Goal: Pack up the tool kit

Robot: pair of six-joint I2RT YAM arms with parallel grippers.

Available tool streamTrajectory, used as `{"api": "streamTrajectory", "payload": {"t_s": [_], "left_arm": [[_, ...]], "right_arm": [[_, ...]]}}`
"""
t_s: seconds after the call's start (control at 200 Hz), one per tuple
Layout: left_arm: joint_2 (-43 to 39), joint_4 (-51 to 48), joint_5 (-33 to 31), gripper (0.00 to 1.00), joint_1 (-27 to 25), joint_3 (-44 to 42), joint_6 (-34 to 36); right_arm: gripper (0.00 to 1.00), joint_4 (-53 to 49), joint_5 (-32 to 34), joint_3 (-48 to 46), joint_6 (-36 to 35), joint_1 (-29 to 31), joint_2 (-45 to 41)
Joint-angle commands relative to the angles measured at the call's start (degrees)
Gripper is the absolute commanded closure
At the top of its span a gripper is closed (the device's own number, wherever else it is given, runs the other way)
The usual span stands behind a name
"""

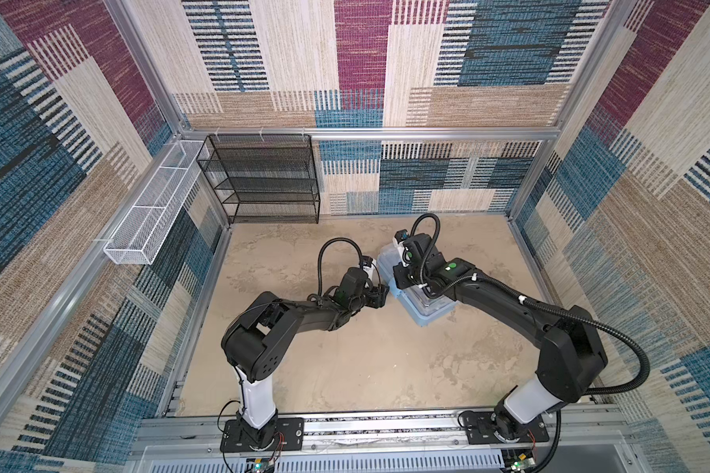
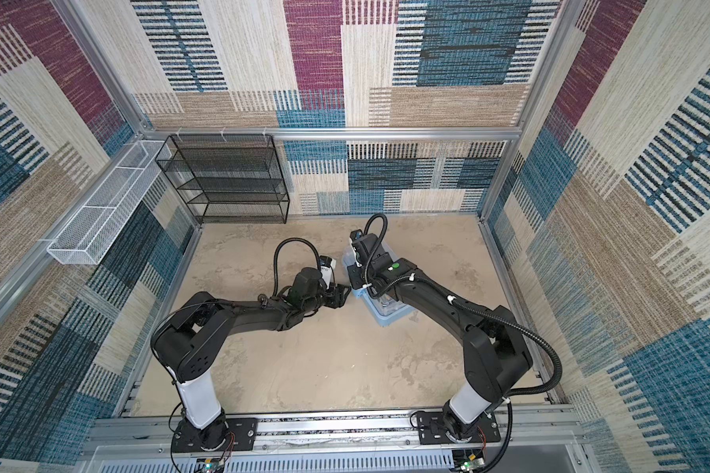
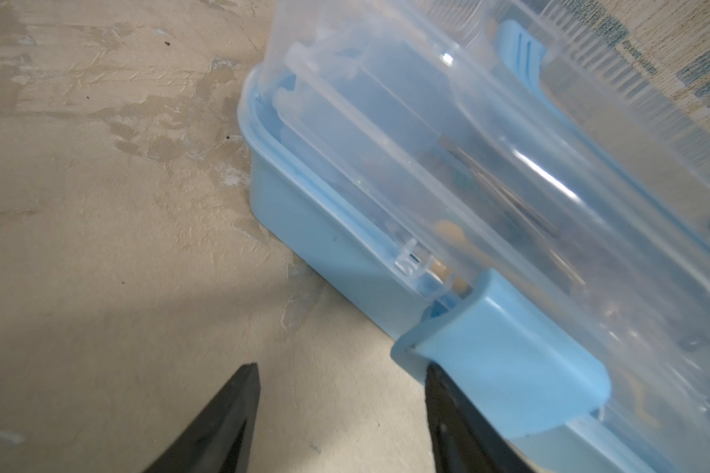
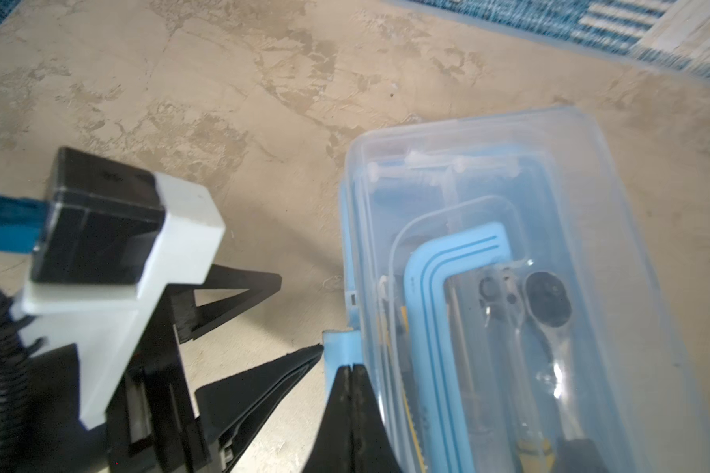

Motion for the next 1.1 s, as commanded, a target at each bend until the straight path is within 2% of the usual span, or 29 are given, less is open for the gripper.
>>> {"api": "streamTrajectory", "payload": {"t_s": [0.0,0.656,1.097], "left_arm": [[0.23,1.36,0.44,0.33,0.01,0.38,-0.60],[0.82,1.35,0.66,0.33,-0.06,2.05,-1.70],[1.07,1.63,1.33,0.32,-0.06,2.75,-2.55]], "right_arm": [[0.97,1.94,-3.96,-1.51,1.14,0.55,0.65],[1.00,1.59,-0.31,-3.76,2.56,0.84,1.74],[1.00,4.11,-0.89,-4.64,4.84,0.83,-3.93]]}}
